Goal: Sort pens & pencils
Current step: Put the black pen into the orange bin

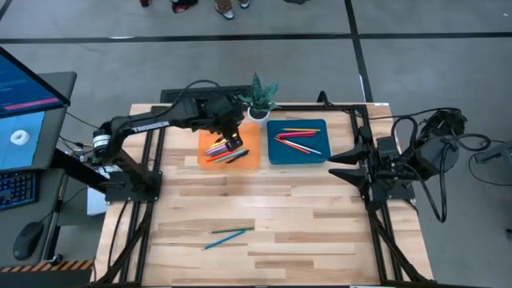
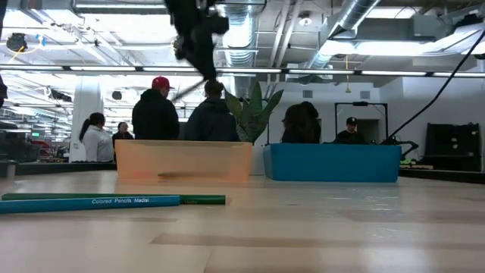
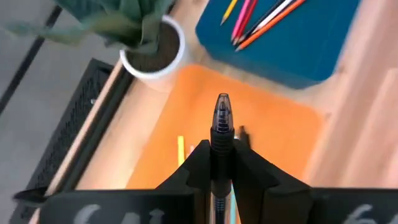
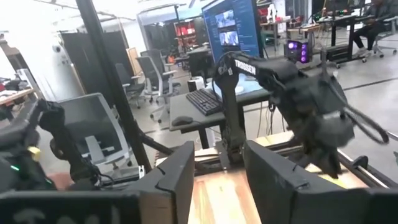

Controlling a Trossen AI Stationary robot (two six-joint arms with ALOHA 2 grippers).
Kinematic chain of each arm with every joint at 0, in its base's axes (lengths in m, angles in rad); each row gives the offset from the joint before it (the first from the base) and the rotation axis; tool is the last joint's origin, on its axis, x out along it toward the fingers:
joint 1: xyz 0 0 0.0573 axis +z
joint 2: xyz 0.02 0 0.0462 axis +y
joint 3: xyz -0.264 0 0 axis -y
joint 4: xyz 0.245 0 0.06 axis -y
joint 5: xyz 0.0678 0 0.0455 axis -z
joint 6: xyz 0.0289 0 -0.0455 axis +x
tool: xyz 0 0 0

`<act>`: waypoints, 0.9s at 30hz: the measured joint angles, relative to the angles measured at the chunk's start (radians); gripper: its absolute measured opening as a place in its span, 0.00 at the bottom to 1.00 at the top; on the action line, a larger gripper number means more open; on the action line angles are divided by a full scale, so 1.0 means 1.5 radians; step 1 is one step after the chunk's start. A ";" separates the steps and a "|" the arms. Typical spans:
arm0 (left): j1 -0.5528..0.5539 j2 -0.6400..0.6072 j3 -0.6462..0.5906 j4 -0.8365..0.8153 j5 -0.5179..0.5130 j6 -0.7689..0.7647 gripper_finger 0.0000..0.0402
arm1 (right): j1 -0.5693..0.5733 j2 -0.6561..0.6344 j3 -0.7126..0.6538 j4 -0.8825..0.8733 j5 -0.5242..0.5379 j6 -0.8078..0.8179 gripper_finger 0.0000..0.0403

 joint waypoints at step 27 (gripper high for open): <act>0.096 0.001 -0.347 0.260 0.016 0.020 0.22 | -0.031 -0.001 0.000 -0.051 -0.002 0.007 0.40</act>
